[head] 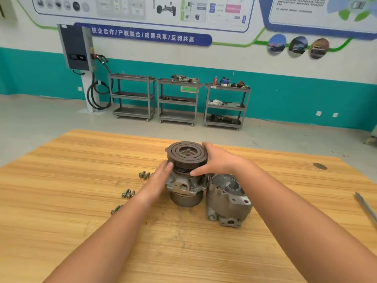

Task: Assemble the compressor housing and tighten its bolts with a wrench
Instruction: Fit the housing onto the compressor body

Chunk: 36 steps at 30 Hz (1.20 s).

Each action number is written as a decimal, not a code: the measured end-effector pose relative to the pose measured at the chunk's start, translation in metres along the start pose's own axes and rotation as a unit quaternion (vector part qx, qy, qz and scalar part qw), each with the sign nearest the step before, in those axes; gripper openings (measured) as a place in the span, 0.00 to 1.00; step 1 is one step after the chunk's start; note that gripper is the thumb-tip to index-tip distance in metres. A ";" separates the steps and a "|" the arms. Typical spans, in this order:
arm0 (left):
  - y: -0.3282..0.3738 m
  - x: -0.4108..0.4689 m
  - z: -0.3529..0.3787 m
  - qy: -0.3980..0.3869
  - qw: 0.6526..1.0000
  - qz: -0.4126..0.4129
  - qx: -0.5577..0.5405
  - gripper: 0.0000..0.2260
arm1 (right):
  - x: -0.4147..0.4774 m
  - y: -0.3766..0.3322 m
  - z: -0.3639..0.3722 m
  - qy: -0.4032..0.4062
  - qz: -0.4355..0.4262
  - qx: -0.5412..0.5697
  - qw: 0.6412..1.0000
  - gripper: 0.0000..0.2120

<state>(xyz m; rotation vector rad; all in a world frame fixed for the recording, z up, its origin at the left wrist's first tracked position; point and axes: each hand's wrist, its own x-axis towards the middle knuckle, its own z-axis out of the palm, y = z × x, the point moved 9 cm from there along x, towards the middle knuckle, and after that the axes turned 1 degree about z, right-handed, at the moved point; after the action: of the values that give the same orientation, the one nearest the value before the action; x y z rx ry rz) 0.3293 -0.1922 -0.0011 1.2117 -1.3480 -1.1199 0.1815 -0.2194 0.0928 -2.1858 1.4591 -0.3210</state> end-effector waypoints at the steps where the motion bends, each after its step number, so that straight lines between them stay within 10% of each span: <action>1: 0.005 -0.001 0.002 -0.018 0.999 0.020 0.022 0.48 | 0.001 -0.002 -0.001 0.005 -0.011 0.001 1.000 0.44; 6: 0.010 -0.004 -0.006 -0.003 0.996 0.039 0.085 0.39 | -0.008 -0.012 -0.006 0.070 -0.051 0.007 0.996 0.25; 15: 0.012 -0.045 -0.023 0.006 0.991 0.080 0.106 0.24 | -0.053 -0.034 0.012 0.127 -0.040 -0.043 0.990 0.41; 29: 0.012 -0.136 -0.003 -0.122 0.975 0.082 0.168 0.38 | -0.165 -0.023 0.047 0.118 -0.071 0.035 0.990 0.59; 36: 0.001 -0.138 -0.022 -0.191 0.964 0.052 0.177 0.44 | -0.172 0.037 0.098 0.024 -0.041 0.247 0.968 0.45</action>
<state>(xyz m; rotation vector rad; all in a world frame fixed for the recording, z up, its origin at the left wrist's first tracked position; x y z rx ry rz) 0.3563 -0.0548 -0.0084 1.1921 -1.9497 -1.1047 0.1266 -0.0478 0.0028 -1.8412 1.1580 -0.6890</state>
